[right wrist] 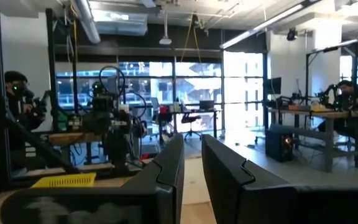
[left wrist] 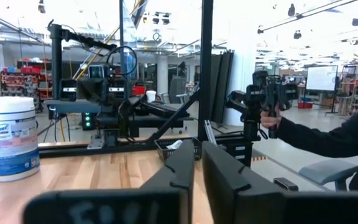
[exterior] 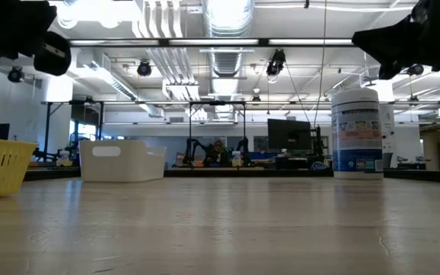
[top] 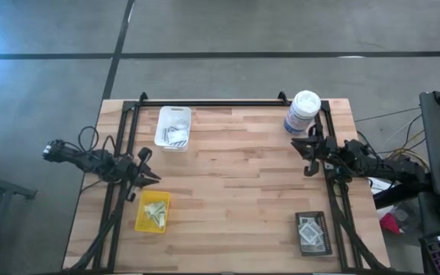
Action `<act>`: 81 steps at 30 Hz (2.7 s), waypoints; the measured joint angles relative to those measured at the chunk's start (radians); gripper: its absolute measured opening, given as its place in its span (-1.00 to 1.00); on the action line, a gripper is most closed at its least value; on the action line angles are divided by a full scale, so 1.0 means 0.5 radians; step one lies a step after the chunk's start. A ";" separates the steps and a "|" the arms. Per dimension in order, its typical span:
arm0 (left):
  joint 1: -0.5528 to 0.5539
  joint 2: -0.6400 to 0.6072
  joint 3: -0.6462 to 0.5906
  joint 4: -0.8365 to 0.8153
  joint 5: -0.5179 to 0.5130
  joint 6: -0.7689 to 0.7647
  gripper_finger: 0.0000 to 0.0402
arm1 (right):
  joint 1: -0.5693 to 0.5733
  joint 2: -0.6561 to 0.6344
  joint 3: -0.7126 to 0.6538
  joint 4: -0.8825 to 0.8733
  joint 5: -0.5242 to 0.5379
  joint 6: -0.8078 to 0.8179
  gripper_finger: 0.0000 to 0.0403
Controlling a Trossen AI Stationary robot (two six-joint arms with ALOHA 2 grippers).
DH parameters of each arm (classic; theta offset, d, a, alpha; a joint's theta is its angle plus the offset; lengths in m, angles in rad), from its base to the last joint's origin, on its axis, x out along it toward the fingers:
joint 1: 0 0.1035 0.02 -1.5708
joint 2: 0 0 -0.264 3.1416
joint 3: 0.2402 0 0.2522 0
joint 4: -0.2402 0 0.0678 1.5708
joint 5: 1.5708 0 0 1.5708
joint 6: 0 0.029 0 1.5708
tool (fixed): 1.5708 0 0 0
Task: Pick & Place First Aid Supplies
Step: Return to Home Position
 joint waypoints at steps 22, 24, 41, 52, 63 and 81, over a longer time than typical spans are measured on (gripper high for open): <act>0.002 0.000 -0.002 -0.145 -0.297 0.160 -1.00 | 0.001 -0.149 -0.001 -0.615 -0.420 0.083 -0.74; 0.002 0.000 -0.005 -0.180 -0.297 0.114 -1.00 | 0.001 -0.149 -0.001 -0.629 -0.420 0.089 -0.74; 0.002 -0.001 -0.007 -0.240 -0.366 0.310 -0.99 | 0.001 -0.094 -0.001 -0.693 -0.411 0.089 -0.74; 0.002 -0.001 -0.008 -0.238 -0.770 0.362 -0.99 | 0.001 -0.094 -0.001 -0.693 -0.407 0.088 -0.74; 0.002 -0.001 -0.009 -0.245 -0.770 0.357 -0.99 | 0.001 -0.094 -0.001 -0.693 -0.407 0.089 -0.74; 0.002 -0.001 -0.011 -0.253 -0.770 0.354 -0.99 | 0.001 -0.094 0.000 -0.692 -0.407 0.092 -0.74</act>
